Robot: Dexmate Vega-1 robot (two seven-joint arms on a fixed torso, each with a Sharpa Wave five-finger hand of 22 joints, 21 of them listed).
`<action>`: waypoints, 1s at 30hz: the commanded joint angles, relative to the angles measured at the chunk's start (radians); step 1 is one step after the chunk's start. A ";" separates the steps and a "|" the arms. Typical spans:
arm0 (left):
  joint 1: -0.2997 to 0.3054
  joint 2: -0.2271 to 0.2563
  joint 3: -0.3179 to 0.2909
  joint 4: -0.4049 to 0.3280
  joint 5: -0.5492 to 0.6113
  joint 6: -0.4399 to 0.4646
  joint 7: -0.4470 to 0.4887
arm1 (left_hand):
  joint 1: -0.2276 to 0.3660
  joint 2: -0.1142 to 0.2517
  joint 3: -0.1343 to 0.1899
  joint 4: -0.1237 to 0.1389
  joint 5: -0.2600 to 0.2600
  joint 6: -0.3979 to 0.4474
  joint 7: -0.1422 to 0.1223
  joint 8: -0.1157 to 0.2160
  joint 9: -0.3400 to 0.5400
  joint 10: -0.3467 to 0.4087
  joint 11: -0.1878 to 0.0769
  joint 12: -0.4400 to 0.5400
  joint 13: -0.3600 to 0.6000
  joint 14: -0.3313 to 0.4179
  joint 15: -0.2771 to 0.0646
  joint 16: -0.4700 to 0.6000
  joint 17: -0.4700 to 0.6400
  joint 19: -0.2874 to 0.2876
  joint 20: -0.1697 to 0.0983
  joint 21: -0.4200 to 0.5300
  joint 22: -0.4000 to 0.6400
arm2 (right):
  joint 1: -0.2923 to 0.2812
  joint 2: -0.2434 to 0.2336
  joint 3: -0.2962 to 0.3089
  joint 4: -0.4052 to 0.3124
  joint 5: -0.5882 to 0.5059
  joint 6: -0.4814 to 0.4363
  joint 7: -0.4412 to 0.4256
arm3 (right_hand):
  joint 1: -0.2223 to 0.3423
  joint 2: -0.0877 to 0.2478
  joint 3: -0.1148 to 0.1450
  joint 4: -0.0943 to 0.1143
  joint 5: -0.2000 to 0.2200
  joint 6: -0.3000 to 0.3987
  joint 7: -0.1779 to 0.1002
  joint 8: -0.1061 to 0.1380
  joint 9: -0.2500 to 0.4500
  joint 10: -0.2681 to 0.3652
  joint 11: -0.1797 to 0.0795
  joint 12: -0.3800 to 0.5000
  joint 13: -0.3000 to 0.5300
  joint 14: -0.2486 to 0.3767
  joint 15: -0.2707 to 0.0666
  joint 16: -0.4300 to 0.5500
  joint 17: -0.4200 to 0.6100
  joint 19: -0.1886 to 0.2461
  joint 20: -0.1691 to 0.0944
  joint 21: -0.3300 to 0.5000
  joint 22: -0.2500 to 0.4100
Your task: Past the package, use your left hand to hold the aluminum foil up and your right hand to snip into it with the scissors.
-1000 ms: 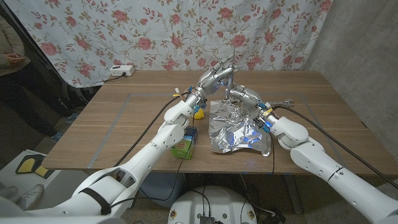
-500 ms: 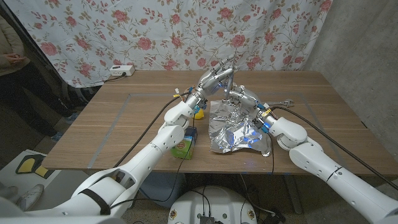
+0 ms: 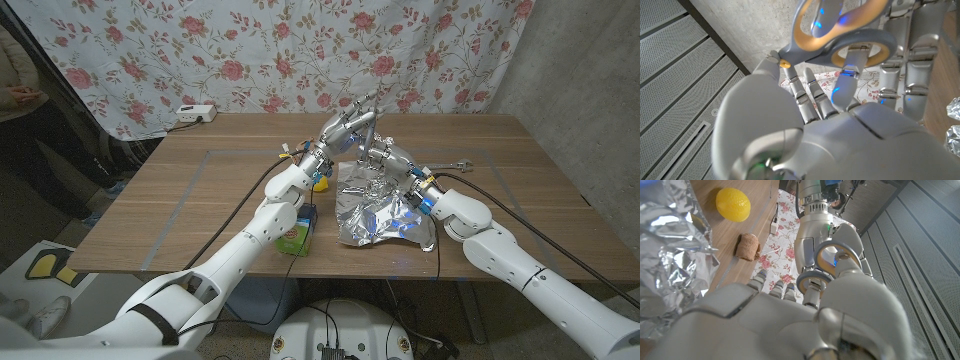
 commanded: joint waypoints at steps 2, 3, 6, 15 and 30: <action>-0.006 -0.012 0.007 0.032 0.005 -0.008 -0.014 | 0.002 0.010 -0.004 0.000 0.006 0.002 -0.008 0.009 0.005 0.027 -0.019 0.001 0.002 0.027 -0.029 0.007 0.006 0.000 -0.004 -0.001 0.003 | 0.010 0.008 -0.002 0.016 0.018 0.005 0.030 | 0.014 -0.002 0.002 -0.003 -0.003 0.003 -0.009 -0.001 0.002 -0.007 0.001 -0.001 0.002 -0.105 0.007 -0.003 0.001 -0.001 0.010 -0.001 0.001; -0.006 -0.013 0.007 0.033 0.005 -0.008 -0.013 | 0.003 0.011 -0.003 0.000 0.006 0.002 -0.009 0.009 0.005 0.028 -0.019 0.001 0.003 0.026 -0.029 0.006 0.006 0.000 -0.003 -0.001 0.003 | 0.011 0.006 -0.002 0.015 0.019 0.001 0.032 | 0.014 -0.002 0.002 -0.002 -0.003 0.004 -0.009 0.000 0.002 -0.006 0.002 -0.001 0.002 -0.103 0.008 -0.003 0.001 0.000 0.010 0.000 0.001; -0.007 -0.017 0.006 0.038 0.005 -0.015 -0.017 | 0.003 0.010 -0.004 0.000 0.007 0.004 -0.010 0.009 0.005 0.027 -0.019 0.000 0.002 0.026 -0.029 0.007 0.007 0.000 -0.004 -0.001 0.003 | 0.017 0.004 -0.006 0.018 0.019 -0.003 0.041 | 0.013 -0.003 0.000 -0.001 -0.004 0.002 0.001 -0.001 0.002 -0.006 0.009 -0.001 0.002 -0.102 0.017 -0.002 0.002 0.000 0.017 0.000 0.001; -0.004 -0.019 0.010 0.037 0.015 -0.017 -0.009 | 0.006 0.010 -0.005 -0.001 0.009 0.006 -0.014 0.008 0.005 0.031 -0.018 -0.002 0.003 0.027 -0.029 0.010 0.014 -0.002 -0.005 -0.002 0.003 | 0.020 -0.019 -0.004 0.003 -0.008 -0.019 0.032 | 0.006 -0.009 -0.006 0.004 -0.004 -0.014 0.021 -0.006 0.005 -0.013 0.028 -0.002 0.003 -0.106 0.030 -0.005 0.002 -0.007 0.028 -0.002 0.001; -0.011 -0.016 0.017 0.028 0.053 -0.048 0.022 | 0.008 0.009 -0.009 0.001 0.011 0.024 -0.039 0.012 0.005 0.032 -0.019 -0.007 0.003 0.031 -0.029 0.015 0.024 -0.001 -0.007 -0.001 0.003 | 0.013 -0.056 -0.008 -0.033 -0.046 -0.062 -0.006 | -0.001 -0.021 -0.015 0.006 -0.004 -0.023 0.054 -0.003 0.011 -0.012 0.054 0.001 0.004 -0.107 0.054 -0.005 0.003 -0.006 0.041 0.001 0.001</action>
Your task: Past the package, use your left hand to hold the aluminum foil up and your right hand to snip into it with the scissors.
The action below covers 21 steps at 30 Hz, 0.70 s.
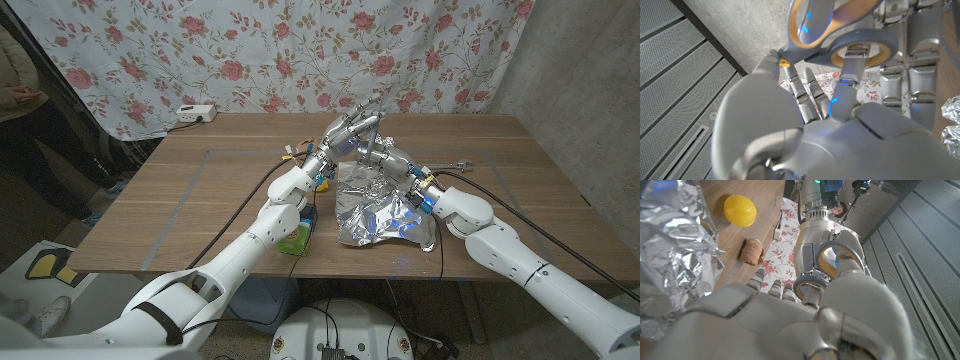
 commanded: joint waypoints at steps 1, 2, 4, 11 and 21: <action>-0.004 0.001 0.005 -0.007 0.024 -0.021 0.023 | 0.004 0.012 -0.004 0.001 0.004 0.007 -0.007 0.005 0.005 0.032 -0.019 0.000 0.002 0.030 -0.028 0.007 0.005 -0.001 -0.007 -0.001 0.002 | -0.003 -0.029 -0.002 -0.024 -0.034 -0.028 -0.024 | 0.003 -0.010 -0.005 0.002 -0.004 0.004 0.009 0.001 0.004 -0.001 0.008 0.001 0.001 -0.107 0.011 0.000 0.004 0.002 0.008 0.001 0.001; -0.005 0.001 0.005 -0.007 0.022 -0.023 0.021 | 0.005 0.012 -0.004 0.001 0.004 0.007 -0.008 0.005 0.005 0.032 -0.019 0.000 0.002 0.030 -0.029 0.007 0.006 -0.001 -0.008 -0.002 0.002 | -0.002 -0.031 -0.003 -0.025 -0.039 -0.030 -0.028 | 0.004 -0.010 -0.005 0.002 -0.004 0.003 0.009 0.001 0.004 0.000 0.010 0.002 0.001 -0.107 0.012 0.000 0.004 0.002 0.009 0.001 0.001; -0.005 0.002 0.003 -0.010 0.023 -0.024 0.027 | 0.006 0.012 -0.004 0.001 0.004 0.010 -0.009 0.006 0.005 0.033 -0.019 -0.001 0.001 0.030 -0.029 0.008 0.007 -0.001 -0.008 -0.002 0.002 | -0.002 -0.032 -0.004 -0.022 -0.039 -0.031 -0.027 | 0.004 -0.011 -0.006 0.001 -0.004 0.001 0.011 0.002 0.005 -0.001 0.011 0.001 0.001 -0.108 0.012 0.000 0.004 0.002 0.010 0.001 0.001; -0.005 0.007 -0.002 -0.014 0.018 -0.024 0.033 | 0.006 0.011 -0.005 0.001 0.005 0.010 -0.008 0.005 0.005 0.035 -0.019 -0.001 0.002 0.029 -0.028 0.008 0.009 -0.001 -0.008 -0.002 0.002 | -0.003 -0.031 -0.002 -0.019 -0.040 -0.031 -0.035 | 0.014 -0.010 -0.002 -0.003 -0.002 0.002 0.014 0.006 0.010 0.002 0.012 0.003 0.001 -0.103 0.013 0.001 0.004 0.007 0.008 0.003 0.001; 0.002 0.011 -0.012 -0.016 0.010 -0.031 0.043 | 0.003 0.012 -0.007 0.005 0.006 0.013 -0.008 0.004 0.005 0.036 -0.019 -0.004 0.001 0.030 -0.026 0.009 0.012 -0.002 -0.009 -0.002 0.002 | -0.014 -0.029 0.002 -0.023 -0.032 -0.036 -0.050 | 0.064 0.008 0.022 -0.010 0.020 0.111 0.028 0.073 0.051 0.076 0.002 0.024 0.000 -0.058 0.006 0.013 0.002 0.040 0.004 0.008 0.000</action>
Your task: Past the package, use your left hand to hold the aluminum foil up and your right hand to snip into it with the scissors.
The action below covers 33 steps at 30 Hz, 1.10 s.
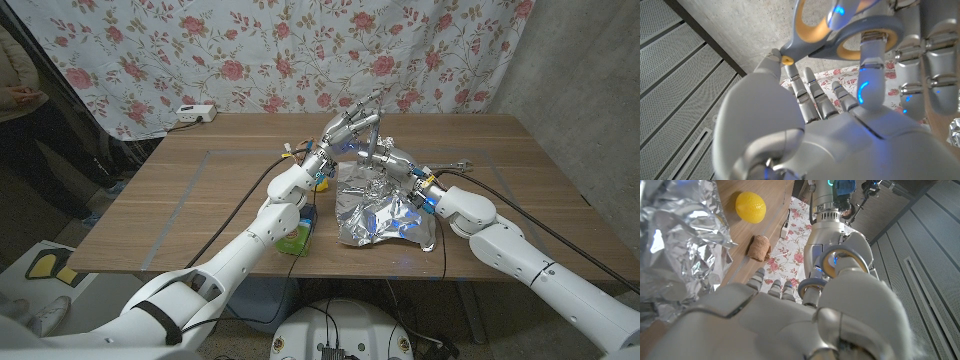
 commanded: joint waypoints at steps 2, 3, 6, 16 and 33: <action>0.006 0.002 -0.010 0.000 -0.008 -0.011 0.014 | -0.009 0.006 -0.001 0.002 0.006 0.006 -0.001 0.003 0.005 0.028 -0.026 0.000 0.002 0.030 -0.027 0.005 0.006 0.003 -0.003 -0.002 0.002 | -0.006 -0.001 0.001 -0.004 0.004 -0.014 -0.010 | 0.006 -0.004 0.006 0.007 0.004 0.023 0.005 0.015 0.015 0.019 0.004 0.009 0.003 -0.058 0.002 0.008 0.002 0.014 0.007 0.004 0.000; 0.006 0.001 -0.009 0.002 -0.007 -0.011 0.016 | -0.010 0.007 -0.001 0.003 0.006 0.007 -0.002 0.004 0.005 0.028 -0.026 -0.001 0.002 0.030 -0.025 0.004 0.006 0.003 -0.003 -0.002 0.002 | -0.005 -0.001 0.001 -0.004 0.007 -0.016 -0.007 | 0.004 -0.006 0.004 0.008 0.004 0.025 0.007 0.017 0.016 0.020 0.006 0.008 0.003 -0.058 0.004 0.008 0.002 0.015 0.008 0.004 0.000; 0.008 0.001 -0.006 0.003 -0.003 -0.012 0.017 | -0.009 0.006 -0.003 0.003 0.006 0.008 -0.003 0.003 0.005 0.028 -0.026 -0.002 0.001 0.033 -0.029 0.008 0.010 0.003 -0.003 -0.002 0.002 | -0.005 0.001 0.001 -0.004 0.013 -0.016 -0.004 | -0.002 -0.011 0.001 0.010 0.003 0.018 0.009 0.016 0.021 0.021 0.007 0.007 0.003 -0.057 0.007 0.007 0.002 0.015 0.010 0.003 0.000; 0.012 0.008 -0.002 -0.001 -0.001 -0.010 0.010 | -0.009 0.006 -0.003 0.004 0.007 0.011 -0.003 0.003 0.005 0.031 -0.026 -0.003 0.003 0.032 -0.028 0.008 0.012 0.004 -0.003 -0.002 0.002 | -0.017 0.013 0.006 -0.008 0.016 -0.001 -0.020 | 0.058 0.013 0.026 -0.004 0.023 0.034 -0.021 0.070 0.109 0.279 -0.050 0.065 0.012 0.094 -0.016 0.048 -0.001 0.136 -0.017 0.019 0.000; 0.020 0.018 -0.001 -0.015 -0.004 -0.001 0.013 | -0.009 0.007 -0.006 0.005 0.007 0.010 -0.001 0.000 0.005 0.032 -0.026 -0.007 0.003 0.037 -0.029 0.015 0.021 0.001 -0.003 -0.004 0.002 | -0.032 0.017 0.013 -0.016 0.076 -0.011 0.004 | 0.272 0.047 -0.007 0.000 0.202 0.042 -0.014 0.204 0.299 0.496 -0.162 0.326 0.301 0.537 -0.255 0.399 0.334 0.658 -0.148 0.235 0.070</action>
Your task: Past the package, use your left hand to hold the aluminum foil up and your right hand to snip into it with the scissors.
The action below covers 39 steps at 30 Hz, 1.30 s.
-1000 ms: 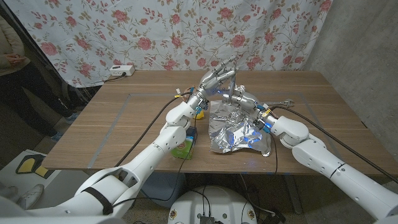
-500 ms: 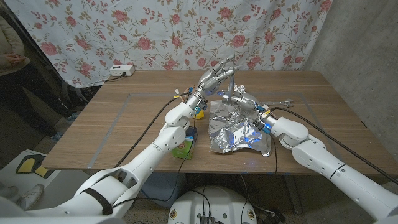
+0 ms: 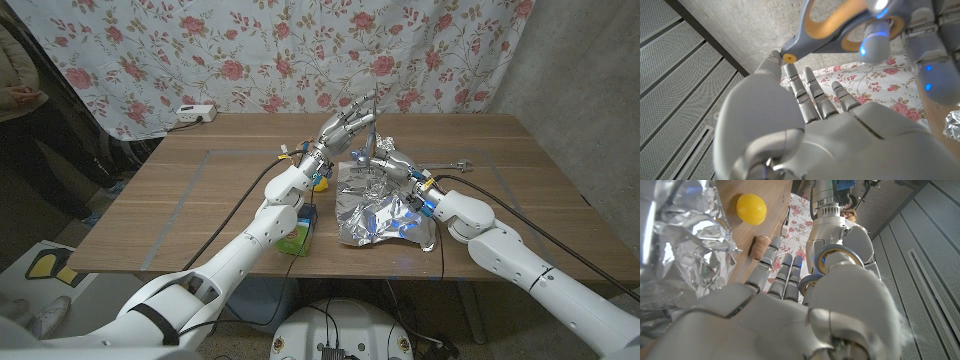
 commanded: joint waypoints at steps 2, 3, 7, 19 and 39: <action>0.008 0.008 -0.001 -0.010 0.001 0.010 0.008 | -0.004 0.000 -0.001 0.002 0.008 0.009 -0.001 0.000 0.005 0.032 -0.026 0.003 0.003 0.034 -0.033 0.009 0.009 0.001 -0.004 -0.004 0.002 | -0.013 0.001 0.008 -0.012 0.049 -0.012 0.020 | 0.040 0.003 -0.058 0.008 0.042 0.039 0.006 0.067 0.078 0.112 -0.071 0.161 0.161 0.159 -0.145 0.168 0.199 0.125 -0.027 0.128 0.058; 0.010 0.009 -0.002 -0.012 0.002 0.008 0.010 | -0.005 0.001 -0.001 0.002 0.007 0.010 -0.001 0.000 0.005 0.033 -0.026 0.003 0.003 0.034 -0.032 0.009 0.009 0.001 -0.004 -0.004 0.002 | -0.013 0.003 0.009 -0.010 0.067 -0.018 0.029 | 0.035 0.001 -0.065 0.011 0.056 0.050 0.002 0.087 0.098 0.134 -0.068 0.196 0.192 0.210 -0.146 0.190 0.223 0.154 -0.039 0.160 0.071; 0.012 0.012 -0.005 -0.015 0.002 0.007 0.015 | -0.004 0.000 -0.003 0.002 0.007 0.010 0.000 -0.001 0.005 0.034 -0.026 0.002 0.003 0.034 -0.032 0.013 0.013 0.000 -0.005 -0.004 0.002 | -0.018 0.001 0.011 -0.016 0.075 -0.027 0.027 | 0.027 -0.014 -0.109 0.013 0.114 0.063 0.000 0.200 0.236 0.198 -0.077 0.369 0.380 0.357 -0.154 0.295 0.382 0.216 -0.072 0.314 0.164; 0.017 0.021 -0.008 -0.025 0.005 0.005 0.025 | -0.004 0.000 -0.007 0.002 0.006 0.011 0.000 -0.002 0.005 0.037 -0.027 0.001 0.004 0.036 -0.032 0.022 0.025 -0.001 -0.004 -0.004 0.002 | -0.019 -0.007 0.018 -0.037 0.096 -0.039 0.044 | 0.041 -0.024 -0.140 0.009 0.285 0.031 -0.026 0.490 0.634 0.276 -0.100 0.656 0.829 0.471 -0.176 0.571 0.846 0.195 -0.112 0.732 0.433; 0.025 0.033 -0.019 -0.036 0.008 0.003 0.054 | -0.002 0.002 -0.012 0.003 0.004 0.008 -0.004 -0.006 0.006 0.040 -0.027 -0.005 0.004 0.029 -0.028 0.036 0.046 -0.003 -0.001 -0.005 0.002 | -0.040 -0.044 0.040 -0.062 0.155 -0.081 0.080 | 0.045 -0.029 -0.117 0.016 0.345 0.013 -0.019 0.531 0.671 0.283 -0.107 0.744 0.834 0.533 -0.178 0.697 0.846 0.239 -0.199 0.901 0.450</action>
